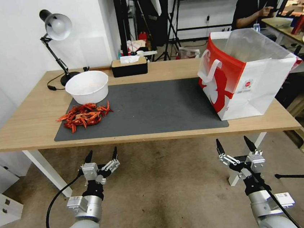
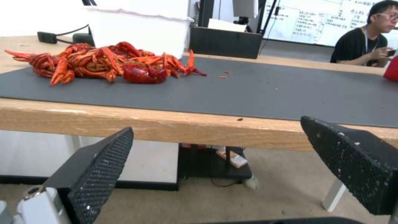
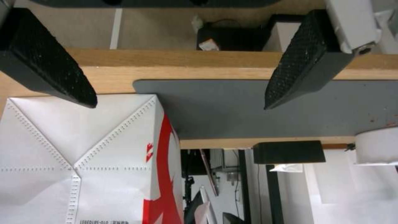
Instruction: Close the takeout container lid, then place the container into the takeout bag.
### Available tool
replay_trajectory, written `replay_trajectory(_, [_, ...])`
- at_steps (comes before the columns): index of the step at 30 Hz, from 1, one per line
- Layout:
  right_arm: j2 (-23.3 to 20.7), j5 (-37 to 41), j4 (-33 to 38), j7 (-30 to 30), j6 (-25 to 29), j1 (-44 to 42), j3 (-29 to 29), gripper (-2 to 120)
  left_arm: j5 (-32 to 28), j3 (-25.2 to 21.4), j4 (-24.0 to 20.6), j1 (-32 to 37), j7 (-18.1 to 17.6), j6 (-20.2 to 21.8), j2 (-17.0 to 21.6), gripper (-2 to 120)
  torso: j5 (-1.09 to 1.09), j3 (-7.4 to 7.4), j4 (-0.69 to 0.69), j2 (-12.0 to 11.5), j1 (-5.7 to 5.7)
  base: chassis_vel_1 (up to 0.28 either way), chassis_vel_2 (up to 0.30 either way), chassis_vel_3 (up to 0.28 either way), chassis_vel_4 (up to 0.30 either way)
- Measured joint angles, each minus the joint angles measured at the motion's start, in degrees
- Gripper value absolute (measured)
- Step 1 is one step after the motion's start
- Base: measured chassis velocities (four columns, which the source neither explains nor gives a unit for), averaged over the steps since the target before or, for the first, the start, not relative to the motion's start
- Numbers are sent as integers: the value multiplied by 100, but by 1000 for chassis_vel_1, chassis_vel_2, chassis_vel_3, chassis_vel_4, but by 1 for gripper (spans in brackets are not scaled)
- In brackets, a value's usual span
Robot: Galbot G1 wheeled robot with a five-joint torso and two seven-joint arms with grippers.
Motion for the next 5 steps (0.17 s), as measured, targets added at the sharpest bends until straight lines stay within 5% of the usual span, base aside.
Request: replay_trajectory(5, [-3, 3, 1, 2, -4, 3, 1, 100, 0, 0, 0, 0, 0, 0, 0, 100, 0, 0, 0, 0, 0, 0, 0, 0, 0])
